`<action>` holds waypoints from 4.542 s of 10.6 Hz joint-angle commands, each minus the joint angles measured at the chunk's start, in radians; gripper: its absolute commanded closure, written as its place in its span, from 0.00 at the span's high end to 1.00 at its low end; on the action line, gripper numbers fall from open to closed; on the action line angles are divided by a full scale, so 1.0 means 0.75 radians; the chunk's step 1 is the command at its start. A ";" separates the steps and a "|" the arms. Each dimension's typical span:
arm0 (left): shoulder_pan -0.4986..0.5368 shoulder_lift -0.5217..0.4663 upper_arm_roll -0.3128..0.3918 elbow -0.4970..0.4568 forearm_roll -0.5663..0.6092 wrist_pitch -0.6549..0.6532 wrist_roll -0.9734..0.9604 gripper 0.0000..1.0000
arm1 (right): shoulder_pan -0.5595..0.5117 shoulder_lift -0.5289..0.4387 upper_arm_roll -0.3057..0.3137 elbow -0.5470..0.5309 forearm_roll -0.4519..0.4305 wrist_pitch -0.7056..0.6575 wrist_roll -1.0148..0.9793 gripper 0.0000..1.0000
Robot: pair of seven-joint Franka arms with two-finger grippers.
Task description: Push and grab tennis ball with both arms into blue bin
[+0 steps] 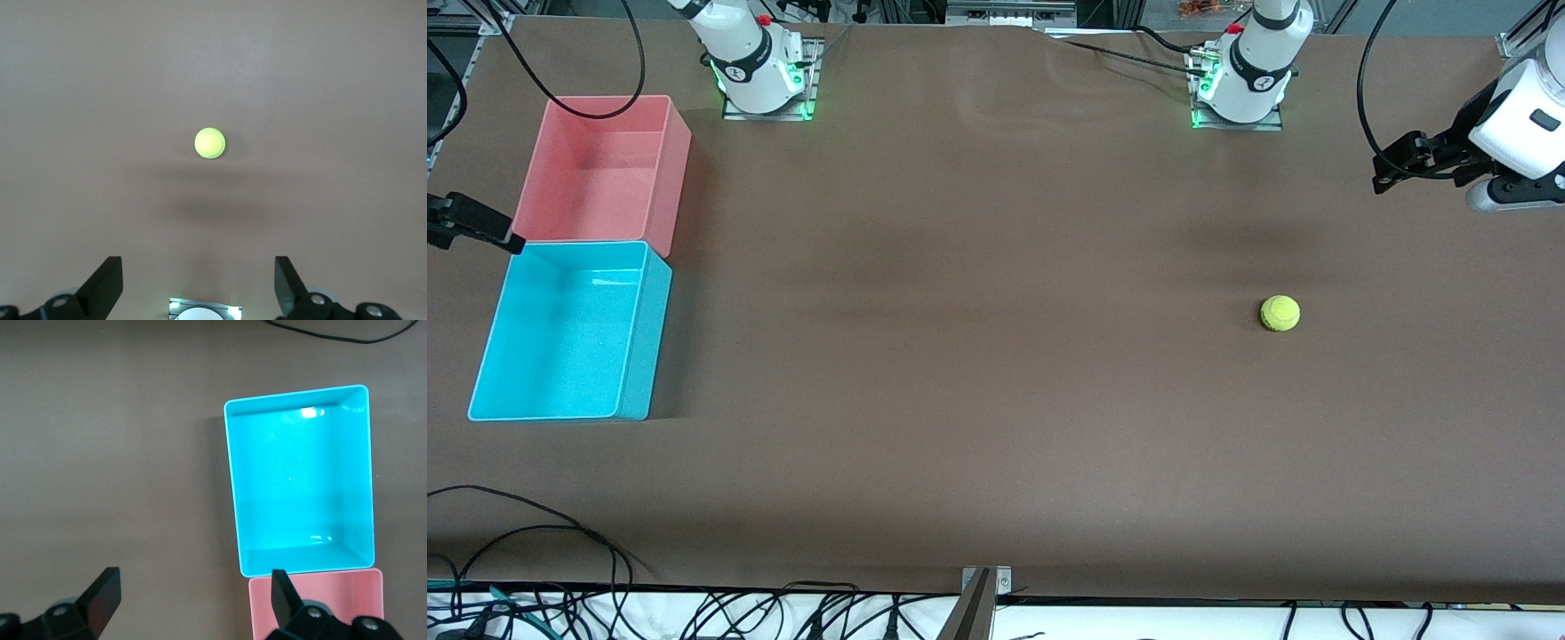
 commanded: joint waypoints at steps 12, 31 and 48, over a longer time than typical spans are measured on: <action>0.009 0.026 0.005 0.039 -0.009 -0.028 0.019 1.00 | 0.008 0.003 -0.002 0.013 -0.020 -0.005 -0.008 1.00; 0.103 0.032 0.005 -0.558 0.011 0.669 0.126 1.00 | 0.008 0.003 -0.002 0.013 -0.020 -0.005 0.002 1.00; 0.203 0.149 0.021 -0.928 0.013 1.120 1.327 0.09 | 0.026 0.007 0.002 0.013 -0.022 -0.013 0.006 1.00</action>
